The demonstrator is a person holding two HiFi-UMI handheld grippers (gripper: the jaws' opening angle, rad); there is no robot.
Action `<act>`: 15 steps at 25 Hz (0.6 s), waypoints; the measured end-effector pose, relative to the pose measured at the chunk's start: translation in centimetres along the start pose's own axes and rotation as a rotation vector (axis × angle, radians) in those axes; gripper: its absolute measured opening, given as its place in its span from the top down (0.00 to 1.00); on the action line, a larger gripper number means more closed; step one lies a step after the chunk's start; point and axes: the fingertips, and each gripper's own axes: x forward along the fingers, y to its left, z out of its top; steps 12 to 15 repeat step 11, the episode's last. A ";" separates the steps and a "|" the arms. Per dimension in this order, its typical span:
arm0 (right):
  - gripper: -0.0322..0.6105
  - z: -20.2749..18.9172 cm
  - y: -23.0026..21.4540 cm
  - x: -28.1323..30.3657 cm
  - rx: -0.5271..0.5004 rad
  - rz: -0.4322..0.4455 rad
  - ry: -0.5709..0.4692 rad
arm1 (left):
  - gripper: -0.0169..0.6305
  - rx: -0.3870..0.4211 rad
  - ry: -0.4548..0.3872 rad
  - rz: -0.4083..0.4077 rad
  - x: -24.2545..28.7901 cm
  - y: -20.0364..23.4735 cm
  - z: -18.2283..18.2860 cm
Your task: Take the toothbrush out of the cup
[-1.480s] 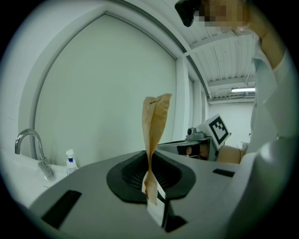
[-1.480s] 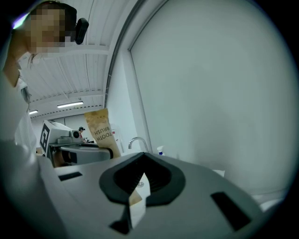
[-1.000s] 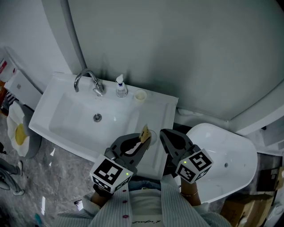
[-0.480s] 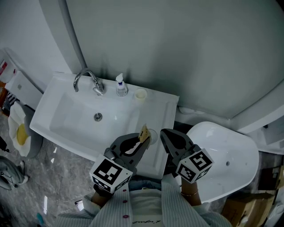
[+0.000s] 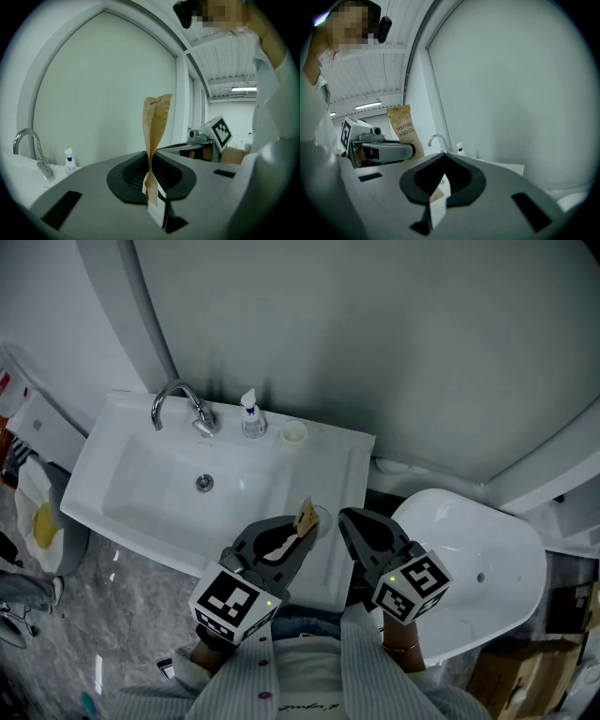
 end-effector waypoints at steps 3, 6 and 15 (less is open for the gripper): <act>0.93 -0.1 0.2 -0.1 0.002 -0.006 0.000 | 0.91 0.002 0.008 -0.006 -0.1 0.0 -0.2; 0.93 -0.1 0.3 -0.2 0.000 -0.009 0.004 | 0.91 0.012 0.007 -0.012 -0.1 -0.1 0.0; 0.93 -0.3 0.3 -0.4 0.008 -0.019 0.002 | 0.91 0.040 0.014 -0.033 0.2 -0.4 0.3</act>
